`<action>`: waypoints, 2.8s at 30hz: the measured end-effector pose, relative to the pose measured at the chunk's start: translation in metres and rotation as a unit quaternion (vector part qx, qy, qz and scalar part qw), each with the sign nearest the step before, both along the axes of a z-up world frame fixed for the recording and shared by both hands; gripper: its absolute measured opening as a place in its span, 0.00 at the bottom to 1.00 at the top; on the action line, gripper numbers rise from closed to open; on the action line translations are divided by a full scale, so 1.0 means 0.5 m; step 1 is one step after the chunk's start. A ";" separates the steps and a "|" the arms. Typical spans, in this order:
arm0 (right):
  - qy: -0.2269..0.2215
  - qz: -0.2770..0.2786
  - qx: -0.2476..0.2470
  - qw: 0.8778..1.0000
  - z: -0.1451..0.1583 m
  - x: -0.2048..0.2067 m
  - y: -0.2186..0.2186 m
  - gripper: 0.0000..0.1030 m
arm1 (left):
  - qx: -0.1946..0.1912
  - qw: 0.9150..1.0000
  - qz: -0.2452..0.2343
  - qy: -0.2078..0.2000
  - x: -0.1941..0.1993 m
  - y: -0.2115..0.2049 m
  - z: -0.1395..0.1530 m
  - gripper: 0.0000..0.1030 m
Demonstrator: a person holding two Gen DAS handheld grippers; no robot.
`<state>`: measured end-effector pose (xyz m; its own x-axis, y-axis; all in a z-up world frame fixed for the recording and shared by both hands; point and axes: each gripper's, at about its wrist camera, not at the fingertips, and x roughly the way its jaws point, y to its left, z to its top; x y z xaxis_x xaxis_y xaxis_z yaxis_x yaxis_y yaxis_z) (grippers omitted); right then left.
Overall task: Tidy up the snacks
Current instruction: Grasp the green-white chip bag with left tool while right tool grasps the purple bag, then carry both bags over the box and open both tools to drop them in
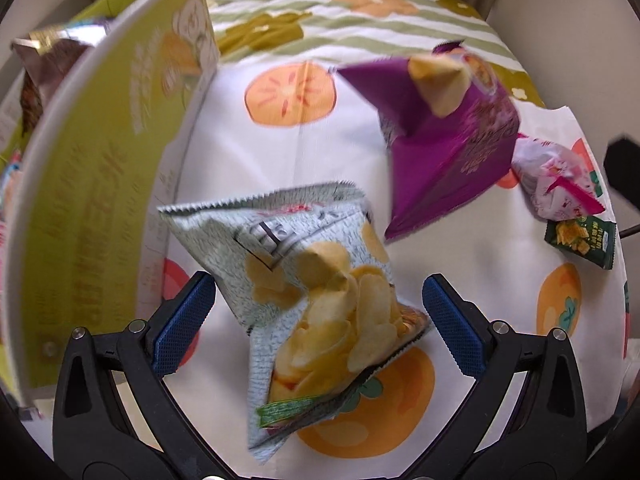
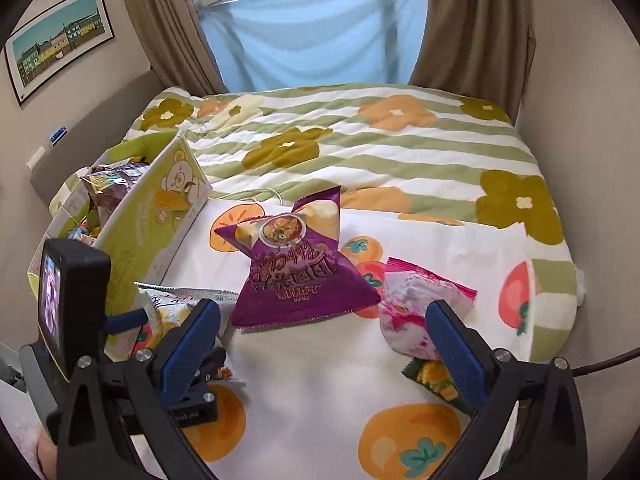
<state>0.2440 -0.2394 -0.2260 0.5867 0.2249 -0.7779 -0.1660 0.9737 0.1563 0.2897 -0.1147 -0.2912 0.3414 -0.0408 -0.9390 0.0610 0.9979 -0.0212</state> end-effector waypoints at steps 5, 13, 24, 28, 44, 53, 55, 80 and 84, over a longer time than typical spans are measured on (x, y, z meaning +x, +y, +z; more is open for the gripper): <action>0.010 0.010 0.000 1.000 -0.016 0.034 0.009 0.99 | -0.029 0.999 0.008 0.018 0.001 0.021 -0.021 0.84; 0.034 0.035 -0.009 0.999 -0.053 0.082 0.038 0.99 | -0.054 0.998 -0.004 0.022 -0.011 0.034 -0.027 0.65; 0.086 0.058 -0.010 0.995 -0.120 0.161 0.076 0.99 | -0.050 0.999 -0.011 0.015 -0.026 0.041 -0.006 0.63; 0.088 0.062 -0.004 0.994 -0.133 0.167 0.080 0.99 | -0.051 0.998 -0.009 0.017 -0.027 0.038 -0.006 0.63; 0.048 0.055 0.010 0.997 -0.078 0.129 0.065 0.66 | -0.038 0.999 -0.010 -0.010 -0.048 0.020 0.044 0.63; 0.018 0.041 0.032 0.998 0.068 0.068 0.045 0.66 | -0.051 0.995 -0.019 -0.078 -0.080 0.029 0.199 0.63; 0.014 0.050 0.036 0.998 0.102 0.054 0.053 0.66 | -0.058 0.994 -0.017 -0.096 -0.084 0.050 0.240 0.63; -0.003 0.020 0.072 0.997 0.217 0.044 0.441 0.66 | -0.021 0.993 -0.051 -0.104 0.045 0.540 0.351 0.63; 0.008 -0.004 0.067 0.998 0.206 0.045 0.485 0.66 | -0.022 0.993 -0.080 -0.084 0.084 0.571 0.309 0.66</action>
<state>0.2665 0.0029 -0.1231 0.5772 0.3222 -0.7504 -0.1542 0.9453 0.2873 0.3317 0.1710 -0.1366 0.4794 -0.1464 -0.8653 0.2256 0.9734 -0.0396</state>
